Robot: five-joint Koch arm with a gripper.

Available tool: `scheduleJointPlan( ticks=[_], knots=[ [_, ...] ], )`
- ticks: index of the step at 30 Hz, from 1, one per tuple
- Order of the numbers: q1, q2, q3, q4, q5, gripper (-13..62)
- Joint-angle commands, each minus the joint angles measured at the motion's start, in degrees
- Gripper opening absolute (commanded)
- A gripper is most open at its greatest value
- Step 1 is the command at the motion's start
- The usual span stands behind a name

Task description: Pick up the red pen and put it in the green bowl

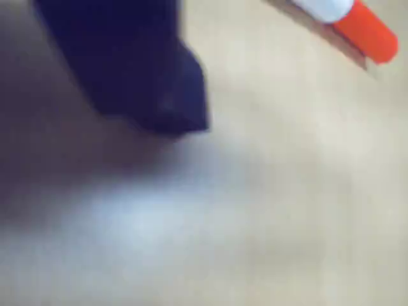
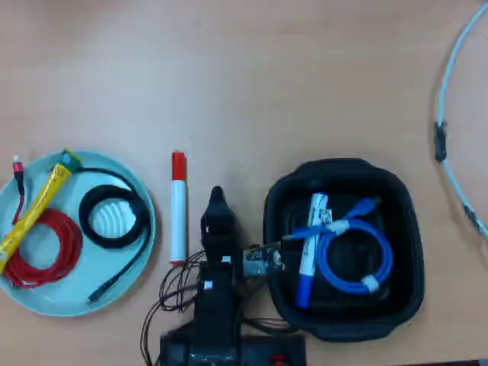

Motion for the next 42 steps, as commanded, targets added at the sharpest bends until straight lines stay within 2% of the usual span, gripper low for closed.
scheduleJointPlan(
  ticks=[1, 18, 33, 37, 42],
  knots=[
    [-15.64, 5.80, -20.21, 23.47, 4.31, 57.1],
    [-15.64, 5.80, -22.15, 24.79, 4.39, 57.1],
    [-17.93, 5.71, -48.69, 48.69, 4.04, 57.1],
    [-21.27, 5.54, -56.60, 54.14, -0.09, 57.1],
    [-26.72, 5.27, -59.68, 54.58, -12.92, 57.1]
  ],
)
